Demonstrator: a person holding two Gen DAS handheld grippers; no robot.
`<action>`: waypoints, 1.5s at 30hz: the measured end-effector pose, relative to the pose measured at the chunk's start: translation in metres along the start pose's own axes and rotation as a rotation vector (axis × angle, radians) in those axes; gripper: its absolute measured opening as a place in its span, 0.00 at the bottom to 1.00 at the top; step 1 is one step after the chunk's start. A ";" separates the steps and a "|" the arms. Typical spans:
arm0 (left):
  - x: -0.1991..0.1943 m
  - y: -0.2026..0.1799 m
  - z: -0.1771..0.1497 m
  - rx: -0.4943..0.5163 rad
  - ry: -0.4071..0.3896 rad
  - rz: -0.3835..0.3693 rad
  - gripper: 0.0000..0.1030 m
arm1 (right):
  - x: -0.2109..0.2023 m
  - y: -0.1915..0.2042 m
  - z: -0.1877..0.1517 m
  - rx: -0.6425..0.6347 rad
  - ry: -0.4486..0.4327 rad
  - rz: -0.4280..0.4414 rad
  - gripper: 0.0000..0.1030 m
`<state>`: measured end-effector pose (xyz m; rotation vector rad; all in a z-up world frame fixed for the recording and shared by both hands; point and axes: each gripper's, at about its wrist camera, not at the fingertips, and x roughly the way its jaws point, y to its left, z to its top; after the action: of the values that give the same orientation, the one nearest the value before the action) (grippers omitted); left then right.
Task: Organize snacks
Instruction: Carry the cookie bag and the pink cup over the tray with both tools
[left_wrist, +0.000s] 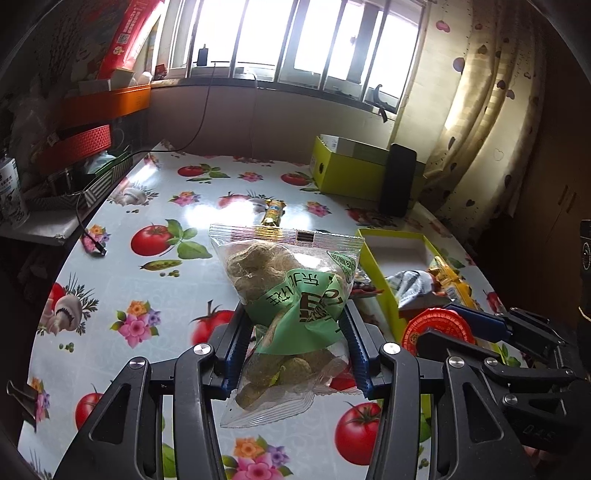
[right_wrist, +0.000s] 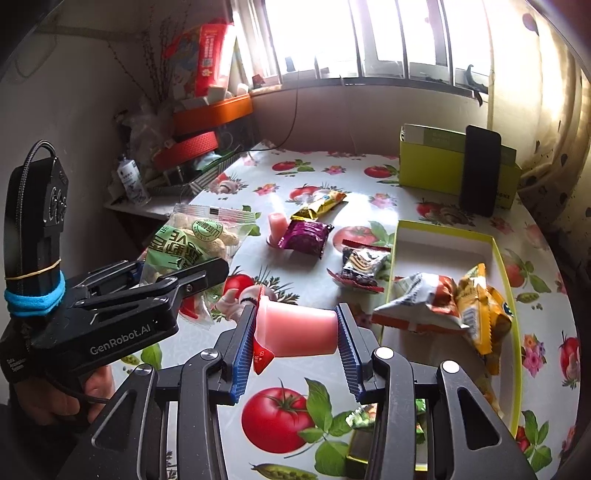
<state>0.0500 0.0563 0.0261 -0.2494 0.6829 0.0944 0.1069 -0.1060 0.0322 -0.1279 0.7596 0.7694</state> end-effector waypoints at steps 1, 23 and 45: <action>0.000 -0.002 0.000 0.002 0.001 -0.002 0.47 | 0.000 -0.001 0.000 0.002 -0.001 0.000 0.39; 0.009 -0.030 -0.007 0.058 0.044 -0.043 0.47 | -0.010 -0.022 -0.011 0.050 -0.005 -0.013 0.39; 0.029 -0.087 -0.017 0.159 0.108 -0.164 0.47 | -0.031 -0.078 -0.036 0.163 -0.006 -0.088 0.39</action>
<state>0.0767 -0.0319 0.0117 -0.1572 0.7703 -0.1308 0.1239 -0.1938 0.0142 -0.0115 0.8024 0.6212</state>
